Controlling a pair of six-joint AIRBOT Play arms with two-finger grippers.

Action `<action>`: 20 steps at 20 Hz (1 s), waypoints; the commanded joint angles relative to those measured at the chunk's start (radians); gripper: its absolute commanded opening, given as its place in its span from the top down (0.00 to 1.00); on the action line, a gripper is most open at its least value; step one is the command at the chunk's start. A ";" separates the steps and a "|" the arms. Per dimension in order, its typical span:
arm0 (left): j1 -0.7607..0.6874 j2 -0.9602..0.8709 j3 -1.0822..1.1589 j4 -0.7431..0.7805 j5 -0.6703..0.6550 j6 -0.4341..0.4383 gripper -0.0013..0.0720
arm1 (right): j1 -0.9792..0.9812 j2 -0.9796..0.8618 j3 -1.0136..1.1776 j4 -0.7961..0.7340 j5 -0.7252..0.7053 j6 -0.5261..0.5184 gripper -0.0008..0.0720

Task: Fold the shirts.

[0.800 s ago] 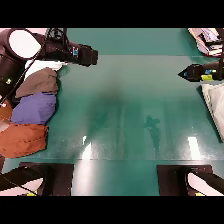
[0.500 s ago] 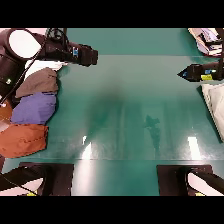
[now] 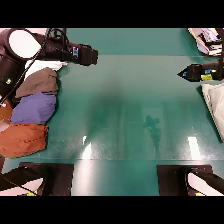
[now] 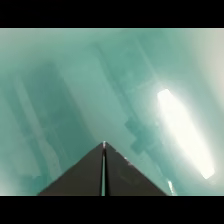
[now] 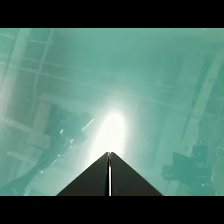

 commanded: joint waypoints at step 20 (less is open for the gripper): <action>0.526 -0.522 0.003 0.545 0.406 -0.190 0.24 | 0.001 -0.001 -0.002 0.001 0.039 0.001 0.97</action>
